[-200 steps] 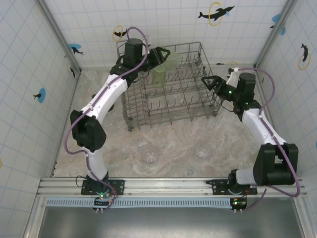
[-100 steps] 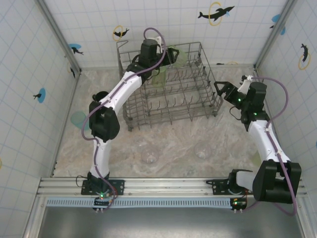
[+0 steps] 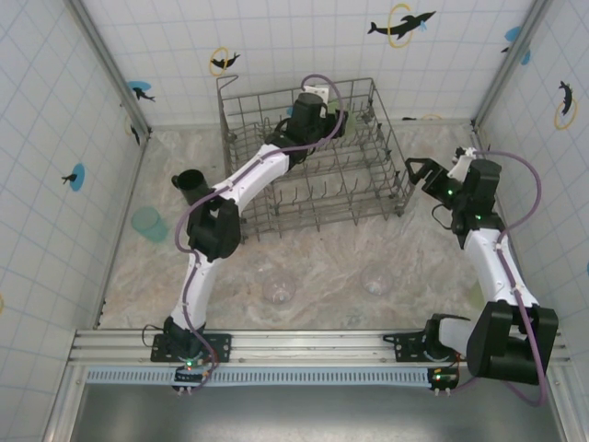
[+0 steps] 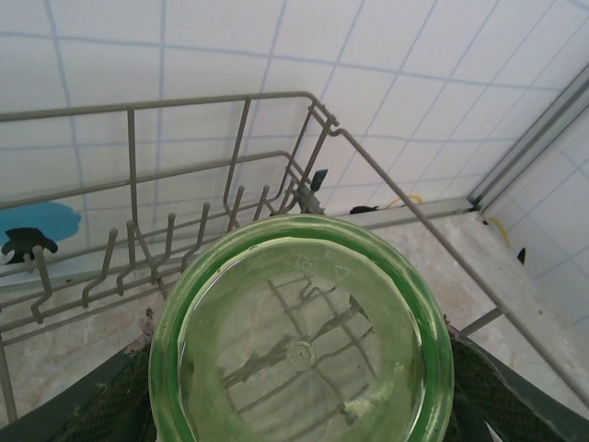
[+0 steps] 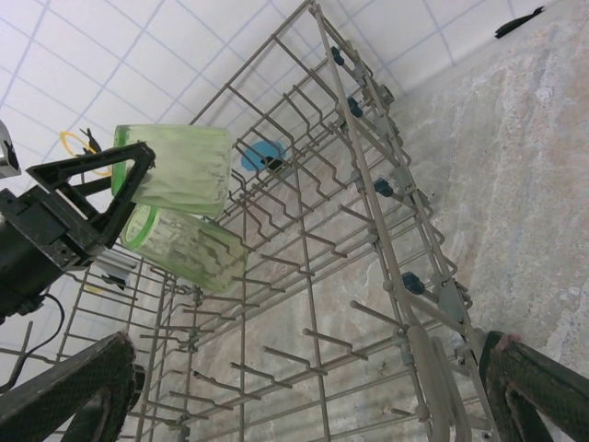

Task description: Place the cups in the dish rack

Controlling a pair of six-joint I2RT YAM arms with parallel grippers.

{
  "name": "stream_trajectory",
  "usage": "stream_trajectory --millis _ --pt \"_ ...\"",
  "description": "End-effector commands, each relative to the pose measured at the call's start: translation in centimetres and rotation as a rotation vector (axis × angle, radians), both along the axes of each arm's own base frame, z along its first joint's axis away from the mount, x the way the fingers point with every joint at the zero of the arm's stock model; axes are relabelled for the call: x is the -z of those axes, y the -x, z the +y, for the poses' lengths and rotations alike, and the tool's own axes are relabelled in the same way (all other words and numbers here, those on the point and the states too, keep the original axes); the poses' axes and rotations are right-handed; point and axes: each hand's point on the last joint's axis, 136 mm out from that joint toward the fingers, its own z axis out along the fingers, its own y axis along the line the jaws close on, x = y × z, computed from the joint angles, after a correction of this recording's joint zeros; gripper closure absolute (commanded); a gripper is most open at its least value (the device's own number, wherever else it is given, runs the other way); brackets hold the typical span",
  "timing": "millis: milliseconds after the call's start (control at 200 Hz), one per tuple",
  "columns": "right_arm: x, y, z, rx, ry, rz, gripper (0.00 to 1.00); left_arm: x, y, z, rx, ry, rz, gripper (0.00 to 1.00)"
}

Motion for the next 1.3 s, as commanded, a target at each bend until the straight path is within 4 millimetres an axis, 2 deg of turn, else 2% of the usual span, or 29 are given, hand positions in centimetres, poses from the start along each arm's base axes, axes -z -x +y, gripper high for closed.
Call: stream_trajectory --millis 0,235,240,250,335,470,716,911,1021,1061,1131,1166,1246,1296 --pt "0.3 0.5 -0.4 0.01 0.022 -0.009 0.0 -2.1 -1.6 1.1 -0.074 -0.015 -0.093 1.0" --pt "0.2 0.5 -0.4 0.011 0.026 -0.011 0.0 -0.7 -1.8 1.8 -0.092 -0.113 -0.102 1.0" --pt "0.2 0.6 -0.4 0.012 0.027 -0.012 0.0 0.6 -2.0 1.7 -0.091 -0.126 -0.088 1.0" --pt "0.2 0.6 -0.4 0.012 0.027 -0.013 0.0 1.5 -2.2 1.6 -0.09 -0.136 -0.077 1.0" --pt "0.5 0.6 -0.4 0.012 0.027 -0.007 0.0 3.0 -2.3 1.3 -0.078 -0.158 -0.065 1.0" --pt "0.8 0.8 -0.4 0.014 0.024 -0.002 0.0 4.2 -2.7 1.4 -0.104 -0.16 -0.054 1.0" --pt "0.8 0.8 -0.5 0.012 0.032 -0.003 0.0 5.1 -3.3 1.6 -0.135 -0.164 -0.059 1.0" --pt "1.0 0.7 -0.7 0.022 0.033 0.003 0.0 7.5 -3.7 1.9 -0.152 -0.205 -0.04 1.0" --pt "1.1 0.6 -0.5 0.015 0.022 0.011 0.0 8.1 -3.6 1.9 -0.148 -0.214 -0.032 0.84" --pt "1.1 0.5 -0.5 0.011 0.018 0.013 0.0 8.2 -3.6 1.9 -0.147 -0.21 -0.027 0.7" --pt "1.2 0.5 -0.4 0.008 0.015 0.017 0.0 7.7 -3.5 1.8 -0.149 -0.19 -0.028 0.36" --pt "1.1 0.5 -0.4 0.008 0.015 0.015 0.0 7.5 -3.4 1.8 -0.152 -0.179 -0.03 0.25" --pt "1.1 0.5 -0.6 0.016 0.019 0.012 0.0 6.8 -3.2 2.0 -0.161 -0.147 -0.039 0.07" --pt "1.8 0.8 -0.7 0.025 0.024 0.048 0.0 6.4 -3.1 2.1 -0.165 -0.13 -0.039 0.03"
